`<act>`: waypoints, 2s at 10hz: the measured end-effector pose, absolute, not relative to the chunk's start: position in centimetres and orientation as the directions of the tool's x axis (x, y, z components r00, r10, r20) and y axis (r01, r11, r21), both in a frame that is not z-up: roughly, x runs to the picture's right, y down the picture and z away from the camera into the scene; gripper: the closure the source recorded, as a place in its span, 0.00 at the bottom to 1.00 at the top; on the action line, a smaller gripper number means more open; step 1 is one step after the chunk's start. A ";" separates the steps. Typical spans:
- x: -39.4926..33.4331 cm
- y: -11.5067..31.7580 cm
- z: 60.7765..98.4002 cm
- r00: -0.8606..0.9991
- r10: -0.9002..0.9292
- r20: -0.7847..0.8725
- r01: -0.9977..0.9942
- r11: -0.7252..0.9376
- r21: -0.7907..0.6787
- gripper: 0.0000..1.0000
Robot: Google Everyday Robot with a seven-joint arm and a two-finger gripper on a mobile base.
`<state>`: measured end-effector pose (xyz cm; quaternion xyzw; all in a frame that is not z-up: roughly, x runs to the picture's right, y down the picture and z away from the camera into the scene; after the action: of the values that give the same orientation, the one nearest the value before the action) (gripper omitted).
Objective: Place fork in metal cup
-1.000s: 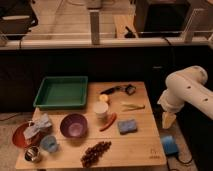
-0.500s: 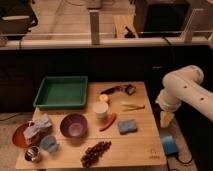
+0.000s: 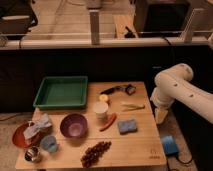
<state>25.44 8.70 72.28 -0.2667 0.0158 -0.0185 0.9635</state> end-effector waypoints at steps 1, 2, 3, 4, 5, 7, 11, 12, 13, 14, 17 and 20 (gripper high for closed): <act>24.8 8.2 72.9 0.998 -0.056 -0.014 0.041 0.859 -0.510 0.20; 24.2 7.9 73.3 0.998 -0.065 -0.009 0.051 0.860 -0.508 0.20; 24.0 7.7 73.6 0.998 -0.068 -0.008 0.055 0.860 -0.507 0.20; 24.1 7.6 73.7 0.997 -0.071 -0.010 0.056 0.861 -0.505 0.20; 24.0 7.5 74.0 0.998 -0.066 -0.012 0.051 0.863 -0.502 0.20; 23.3 7.0 74.9 0.999 -0.054 -0.008 0.043 0.868 -0.496 0.20; 22.7 6.2 76.0 0.999 -0.033 0.003 0.030 0.871 -0.490 0.20; 22.6 5.9 76.4 1.000 -0.029 0.004 0.027 0.873 -0.487 0.20; 22.2 5.6 76.7 1.000 -0.020 0.010 0.022 0.874 -0.486 0.20; 22.5 5.6 76.9 1.000 -0.013 0.006 0.014 0.875 -0.484 0.20; 21.4 5.8 76.8 0.999 -0.039 0.020 0.044 0.873 -0.485 0.20; 15.7 6.5 75.6 0.988 -0.140 0.071 0.157 0.867 -0.473 0.20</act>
<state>15.74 6.53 75.61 -0.2460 -0.0170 -0.0767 0.9661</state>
